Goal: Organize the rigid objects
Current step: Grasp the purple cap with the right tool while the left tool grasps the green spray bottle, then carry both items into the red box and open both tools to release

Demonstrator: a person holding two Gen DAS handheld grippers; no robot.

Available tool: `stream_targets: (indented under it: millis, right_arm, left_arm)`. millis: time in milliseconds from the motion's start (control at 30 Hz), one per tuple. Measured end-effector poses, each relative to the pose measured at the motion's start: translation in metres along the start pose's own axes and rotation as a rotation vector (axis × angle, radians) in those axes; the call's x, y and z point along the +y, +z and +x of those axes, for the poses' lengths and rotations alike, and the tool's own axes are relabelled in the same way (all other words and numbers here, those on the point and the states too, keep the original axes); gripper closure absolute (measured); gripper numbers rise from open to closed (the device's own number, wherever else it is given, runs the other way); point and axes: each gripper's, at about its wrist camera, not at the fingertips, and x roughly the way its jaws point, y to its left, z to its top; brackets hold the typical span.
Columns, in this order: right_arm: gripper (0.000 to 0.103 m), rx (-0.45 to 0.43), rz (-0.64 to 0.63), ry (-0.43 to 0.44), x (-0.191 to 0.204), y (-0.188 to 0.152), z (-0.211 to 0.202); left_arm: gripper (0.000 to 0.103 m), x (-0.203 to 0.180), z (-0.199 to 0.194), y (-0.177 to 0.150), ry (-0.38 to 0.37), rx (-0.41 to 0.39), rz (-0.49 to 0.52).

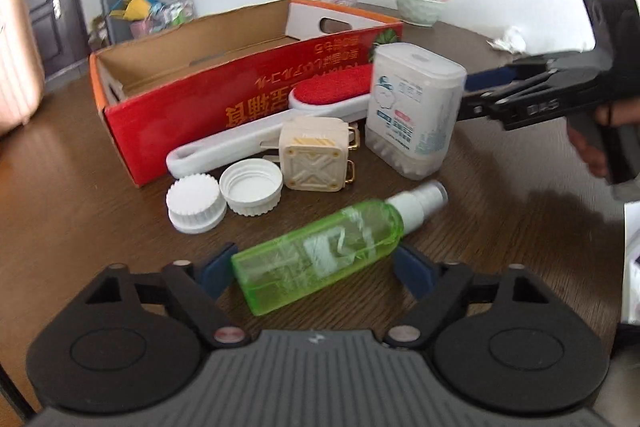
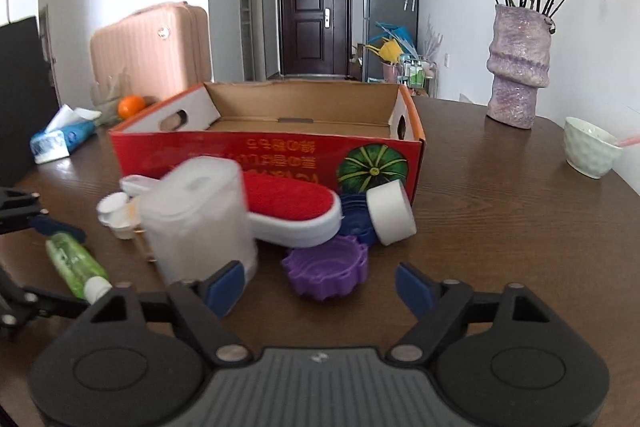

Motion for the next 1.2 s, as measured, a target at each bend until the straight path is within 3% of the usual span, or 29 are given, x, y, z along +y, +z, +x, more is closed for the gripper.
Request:
stream_targets:
  millis: [100, 200, 233, 300, 367, 433, 500, 600, 667, 933, 1067, 1200]
  right_arm:
    - [0.036, 0.023, -0.012, -0.003, -0.001, 0.004, 0.016]
    - [0.049, 0.040, -0.010, -0.008, -0.002, 0.007, 0.028]
    - [0.051, 0.045, -0.007, -0.002, -0.002, 0.007, 0.030]
    - [0.051, 0.041, -0.007, 0.001, -0.002, 0.005, 0.029]
    - [0.051, 0.038, -0.001, 0.006, -0.004, 0.002, 0.025]
    - [0.051, 0.039, 0.004, 0.001, -0.005, -0.003, 0.019]
    - [0.051, 0.038, 0.012, -0.008, -0.005, -0.010, 0.009]
    - [0.051, 0.031, 0.046, 0.001, -0.004, -0.024, -0.009]
    - [0.051, 0.014, 0.070, -0.008, -0.003, -0.034, -0.022]
    - [0.051, -0.031, 0.020, 0.082, 0.031, -0.071, -0.067]
    - [0.051, -0.127, 0.022, 0.089, 0.052, -0.078, -0.092]
    - [0.051, -0.201, 0.003, 0.126, 0.066, -0.082, -0.123]
  left_arm:
    - [0.046, -0.003, 0.000, 0.002, -0.003, -0.004, 0.003]
    - [0.050, -0.009, -0.003, 0.003, 0.008, 0.007, -0.014]
    - [0.048, -0.011, -0.005, 0.003, 0.006, 0.008, -0.017]
    - [0.028, -0.015, -0.006, 0.003, -0.004, -0.009, -0.012]
    - [0.017, -0.020, -0.001, 0.007, 0.015, -0.031, -0.001]
    - [0.016, -0.028, 0.008, 0.011, 0.062, -0.038, 0.022]
    - [0.031, -0.033, 0.016, 0.014, 0.062, -0.028, 0.036]
    - [0.058, -0.038, 0.013, 0.014, 0.046, -0.024, -0.015]
    - [0.071, -0.048, 0.007, 0.008, 0.068, -0.041, -0.053]
    - [0.071, -0.095, -0.037, -0.035, 0.201, -0.085, -0.189]
    - [0.072, -0.115, -0.064, -0.042, 0.330, -0.134, -0.164]
    - [0.072, -0.127, -0.093, -0.045, 0.357, -0.203, -0.166]
